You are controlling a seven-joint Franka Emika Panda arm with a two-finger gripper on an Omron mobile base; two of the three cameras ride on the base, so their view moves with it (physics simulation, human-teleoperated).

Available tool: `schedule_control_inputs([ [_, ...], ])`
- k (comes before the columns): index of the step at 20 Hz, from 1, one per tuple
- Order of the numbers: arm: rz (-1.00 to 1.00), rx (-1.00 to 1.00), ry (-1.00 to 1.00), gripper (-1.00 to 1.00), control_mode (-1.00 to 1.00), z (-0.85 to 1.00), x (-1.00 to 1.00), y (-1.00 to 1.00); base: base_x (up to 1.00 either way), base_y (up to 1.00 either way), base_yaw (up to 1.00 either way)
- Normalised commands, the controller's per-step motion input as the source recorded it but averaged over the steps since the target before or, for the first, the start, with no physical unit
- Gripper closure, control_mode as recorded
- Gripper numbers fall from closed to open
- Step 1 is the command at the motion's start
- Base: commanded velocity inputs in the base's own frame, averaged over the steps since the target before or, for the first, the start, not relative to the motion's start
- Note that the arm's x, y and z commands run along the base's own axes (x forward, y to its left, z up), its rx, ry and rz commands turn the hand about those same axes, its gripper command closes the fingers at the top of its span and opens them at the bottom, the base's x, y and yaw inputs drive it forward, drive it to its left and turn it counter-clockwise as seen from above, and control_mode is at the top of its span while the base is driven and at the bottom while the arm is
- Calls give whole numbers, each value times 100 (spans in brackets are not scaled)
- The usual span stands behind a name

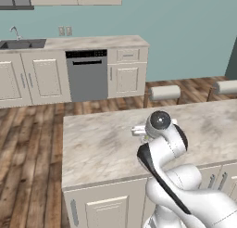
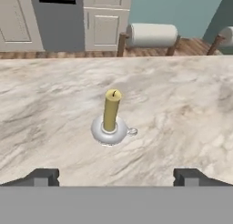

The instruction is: Get the candle and the beer from the cabinet and move them to the dining counter.

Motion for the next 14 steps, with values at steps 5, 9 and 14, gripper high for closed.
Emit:
schedule_control_inputs([
  [5, 26, 0, 2, -100, -100, 33, -62, -24, 0, 0, 0],
  [9, 12, 0, 15, -100, -100, 37, -42, -20, 0, 0, 0],
  [14, 1, 2, 12, -100, -100, 7, -53, -34, 0, 0, 0],
])
